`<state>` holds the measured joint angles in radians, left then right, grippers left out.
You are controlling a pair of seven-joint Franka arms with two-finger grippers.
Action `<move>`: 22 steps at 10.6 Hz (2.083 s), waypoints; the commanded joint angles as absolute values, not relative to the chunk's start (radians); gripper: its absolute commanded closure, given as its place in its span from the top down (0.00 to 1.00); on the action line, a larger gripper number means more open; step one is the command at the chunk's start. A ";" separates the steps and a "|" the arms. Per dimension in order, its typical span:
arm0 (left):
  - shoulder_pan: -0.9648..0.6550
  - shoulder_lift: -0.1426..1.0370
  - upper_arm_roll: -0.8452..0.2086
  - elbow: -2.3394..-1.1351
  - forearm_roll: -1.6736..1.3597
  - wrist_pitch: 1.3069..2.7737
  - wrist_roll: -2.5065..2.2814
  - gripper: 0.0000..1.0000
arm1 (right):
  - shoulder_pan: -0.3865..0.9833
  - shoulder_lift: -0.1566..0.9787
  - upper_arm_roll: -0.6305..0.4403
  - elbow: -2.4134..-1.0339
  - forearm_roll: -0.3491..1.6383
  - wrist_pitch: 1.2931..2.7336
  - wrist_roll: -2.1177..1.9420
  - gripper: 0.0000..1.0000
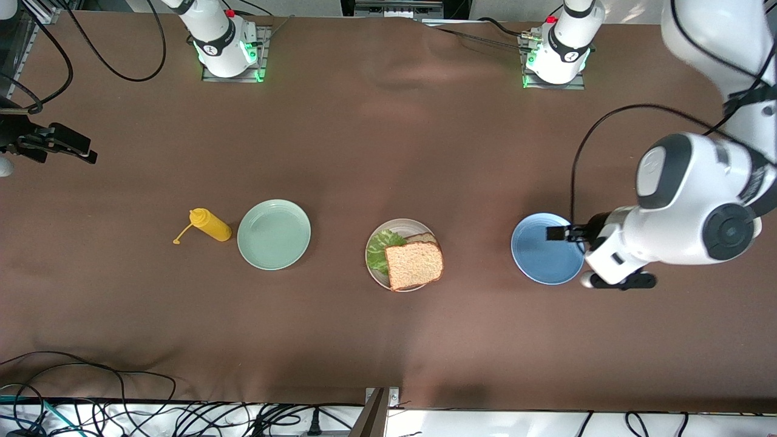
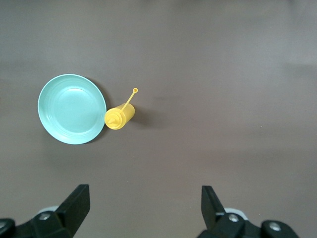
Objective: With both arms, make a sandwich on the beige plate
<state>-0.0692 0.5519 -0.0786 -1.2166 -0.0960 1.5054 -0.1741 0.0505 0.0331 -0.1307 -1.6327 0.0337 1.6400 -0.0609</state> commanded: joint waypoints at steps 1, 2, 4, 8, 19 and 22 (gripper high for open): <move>-0.014 0.462 -0.084 -1.246 -0.031 1.451 -0.176 1.00 | 0.048 0.032 -0.132 -1.617 0.046 1.634 -0.078 1.00; -0.017 0.433 -0.090 -1.246 0.067 1.437 -0.173 1.00 | 0.048 0.032 -0.132 -1.617 0.046 1.634 -0.078 1.00; -0.029 0.375 -0.095 -1.274 0.110 1.419 -0.173 1.00 | 0.048 0.032 -0.130 -1.617 0.046 1.635 -0.077 1.00; -0.031 0.260 -0.095 -1.397 0.114 1.457 -0.181 1.00 | 0.048 0.031 -0.124 -1.617 0.041 1.628 -0.080 1.00; -0.009 0.212 -0.087 -1.491 0.100 1.536 -0.172 1.00 | 0.054 0.011 -0.118 -1.617 0.040 1.621 -0.078 1.00; -0.012 0.158 -0.112 -1.514 0.045 1.536 -0.126 1.00 | 0.061 0.009 -0.106 -1.605 0.037 1.623 -0.069 1.00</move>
<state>-0.0148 0.2273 -0.0978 -1.4643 0.0653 1.5343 -0.1593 0.0575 0.0153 -0.1119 -1.6235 0.0337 1.6382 -0.0625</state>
